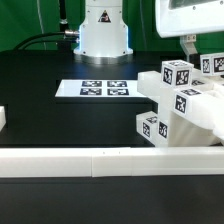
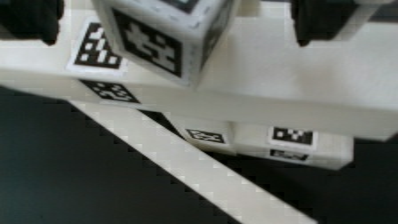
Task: Assemble chair
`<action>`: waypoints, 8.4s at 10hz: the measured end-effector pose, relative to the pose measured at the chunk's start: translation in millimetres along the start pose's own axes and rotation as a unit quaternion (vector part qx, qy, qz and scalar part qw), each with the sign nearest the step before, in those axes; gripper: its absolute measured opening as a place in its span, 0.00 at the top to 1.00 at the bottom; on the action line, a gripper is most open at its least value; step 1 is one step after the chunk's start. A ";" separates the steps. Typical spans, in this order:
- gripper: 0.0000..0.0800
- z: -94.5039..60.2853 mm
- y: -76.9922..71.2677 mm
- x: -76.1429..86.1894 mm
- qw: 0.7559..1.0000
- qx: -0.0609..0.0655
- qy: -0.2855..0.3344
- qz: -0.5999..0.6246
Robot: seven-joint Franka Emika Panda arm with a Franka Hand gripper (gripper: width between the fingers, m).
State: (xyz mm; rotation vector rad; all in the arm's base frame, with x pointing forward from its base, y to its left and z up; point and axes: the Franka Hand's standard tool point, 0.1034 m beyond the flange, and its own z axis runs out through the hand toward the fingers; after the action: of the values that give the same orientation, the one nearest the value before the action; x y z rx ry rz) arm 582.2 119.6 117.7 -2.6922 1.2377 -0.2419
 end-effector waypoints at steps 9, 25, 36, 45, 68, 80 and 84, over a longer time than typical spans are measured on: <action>0.19 -0.7 -2.0 -2.2 0.887 -0.049 -0.012 -0.459; 0.64 -0.3 -4.4 -3.8 0.981 -0.037 0.001 -0.192; 0.37 1.4 -3.1 -7.5 0.992 -0.021 -0.010 0.124; 0.19 -2.3 -5.7 -6.2 0.964 -0.045 -0.028 -0.261; 0.55 0.8 -1.8 -6.9 0.996 -0.008 0.007 0.092; 0.19 -17.5 6.2 7.1 0.995 -0.032 -0.086 -0.047; 0.19 -22.9 -5.0 2.9 0.991 -0.032 -0.085 -0.103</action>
Offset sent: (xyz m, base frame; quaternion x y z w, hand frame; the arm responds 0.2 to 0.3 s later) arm 0.0000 0.0000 0.0000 0.0000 0.0000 -0.1296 0.9916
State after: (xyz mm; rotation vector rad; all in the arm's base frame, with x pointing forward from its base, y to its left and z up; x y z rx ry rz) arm 582.8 118.7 141.3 -2.8269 0.9373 0.0031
